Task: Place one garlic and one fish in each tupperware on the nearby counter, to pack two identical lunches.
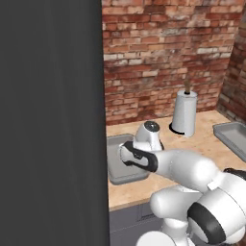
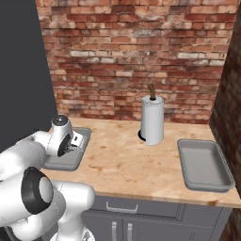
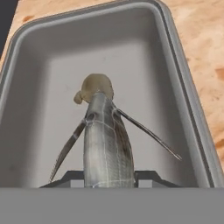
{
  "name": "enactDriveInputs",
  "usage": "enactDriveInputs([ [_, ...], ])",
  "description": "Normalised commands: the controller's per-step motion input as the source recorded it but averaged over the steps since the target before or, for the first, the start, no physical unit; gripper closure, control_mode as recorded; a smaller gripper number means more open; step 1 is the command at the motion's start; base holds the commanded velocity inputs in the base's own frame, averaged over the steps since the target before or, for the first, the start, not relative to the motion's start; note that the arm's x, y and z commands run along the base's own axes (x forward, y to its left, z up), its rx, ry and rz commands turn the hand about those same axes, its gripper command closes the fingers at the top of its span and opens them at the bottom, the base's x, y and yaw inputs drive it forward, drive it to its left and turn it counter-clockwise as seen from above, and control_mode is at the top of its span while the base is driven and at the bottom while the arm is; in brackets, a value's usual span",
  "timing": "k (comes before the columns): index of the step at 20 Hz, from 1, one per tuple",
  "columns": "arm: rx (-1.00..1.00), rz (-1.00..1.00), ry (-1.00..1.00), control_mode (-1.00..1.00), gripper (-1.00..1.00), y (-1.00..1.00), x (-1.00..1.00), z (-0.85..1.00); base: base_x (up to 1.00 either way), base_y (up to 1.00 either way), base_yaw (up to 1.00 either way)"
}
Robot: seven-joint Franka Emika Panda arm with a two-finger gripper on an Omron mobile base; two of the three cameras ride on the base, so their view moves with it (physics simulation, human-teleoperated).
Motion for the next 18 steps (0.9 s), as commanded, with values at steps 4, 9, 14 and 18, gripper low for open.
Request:
enactDriveInputs([
  [4, 0.0, -0.01, 0.0, -1.0, -1.0, 0.18, 0.33, -0.03, 0.0, 0.0, 0.0],
  [9, 0.0, -0.02, -0.02, -1.0, -1.0, 0.08, 0.36, 0.0, 0.0, 0.0, 0.0],
  [14, 0.0, -0.05, -0.02, -1.0, -1.0, 0.01, 0.12, 0.07, 0.0, 0.0, 0.0],
  [18, 0.0, -0.06, 0.0, -1.0, -1.0, -0.08, -0.11, 0.69, 0.0, 0.0, 0.0],
])
